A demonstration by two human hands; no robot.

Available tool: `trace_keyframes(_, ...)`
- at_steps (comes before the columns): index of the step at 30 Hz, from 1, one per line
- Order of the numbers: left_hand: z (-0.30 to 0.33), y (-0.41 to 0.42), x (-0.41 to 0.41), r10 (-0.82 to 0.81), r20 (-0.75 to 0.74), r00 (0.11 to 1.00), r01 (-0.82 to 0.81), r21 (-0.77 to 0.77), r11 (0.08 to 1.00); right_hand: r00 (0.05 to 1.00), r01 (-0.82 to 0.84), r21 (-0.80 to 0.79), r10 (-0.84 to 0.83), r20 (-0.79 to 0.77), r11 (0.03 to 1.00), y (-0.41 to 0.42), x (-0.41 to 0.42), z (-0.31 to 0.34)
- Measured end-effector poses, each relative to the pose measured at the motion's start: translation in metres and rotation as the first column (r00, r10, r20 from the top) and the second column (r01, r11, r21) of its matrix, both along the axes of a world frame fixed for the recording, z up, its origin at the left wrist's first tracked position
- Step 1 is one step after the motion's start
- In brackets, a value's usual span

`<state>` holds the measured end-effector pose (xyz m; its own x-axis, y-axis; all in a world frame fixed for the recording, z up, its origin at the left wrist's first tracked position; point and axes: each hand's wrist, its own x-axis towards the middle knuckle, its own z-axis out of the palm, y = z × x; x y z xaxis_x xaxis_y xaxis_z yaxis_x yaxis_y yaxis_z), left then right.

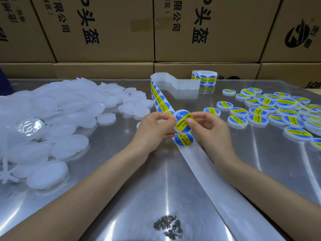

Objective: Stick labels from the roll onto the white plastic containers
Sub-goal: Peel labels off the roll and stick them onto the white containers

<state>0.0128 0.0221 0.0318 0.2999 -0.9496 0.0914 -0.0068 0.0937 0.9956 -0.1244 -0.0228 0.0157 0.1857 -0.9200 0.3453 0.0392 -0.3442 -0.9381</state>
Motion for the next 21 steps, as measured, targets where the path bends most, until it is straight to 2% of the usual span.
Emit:
trace_keyframes(3, 0.0, 0.0, -0.003, 0.008, -0.053, 0.999, -0.009, -0.024, 1.0, 0.998, 0.036, -0.139, -0.043, -0.049, 0.99, 0.004, 0.003, -0.002)
trace_keyframes(6, 0.0, 0.001, -0.003, -0.01, -0.112, 0.994, 0.005, -0.037, 0.999, 0.997, 0.028, -0.155, -0.039, -0.071, 0.988, 0.004, 0.004, -0.007)
trace_keyframes(12, 0.0, 0.002, 0.0, -0.029, -0.16, 0.987, 0.025, -0.023, 0.999, 0.99, 0.083, -0.019, -0.085, -0.114, 0.996, -0.006, -0.005, 0.003)
trace_keyframes(15, 0.002, 0.003, -0.002, -0.088, -0.136, 0.987, 0.088, -0.008, 0.996, 0.989, -0.01, 0.035, 0.015, -0.148, 0.999, -0.004, -0.004, 0.009)
trace_keyframes(21, 0.001, 0.007, -0.005, -0.209, -0.104, 0.972, 0.212, 0.016, 0.977, 0.974, -0.131, -0.076, 0.113, -0.196, 0.988, -0.004, -0.003, 0.012)
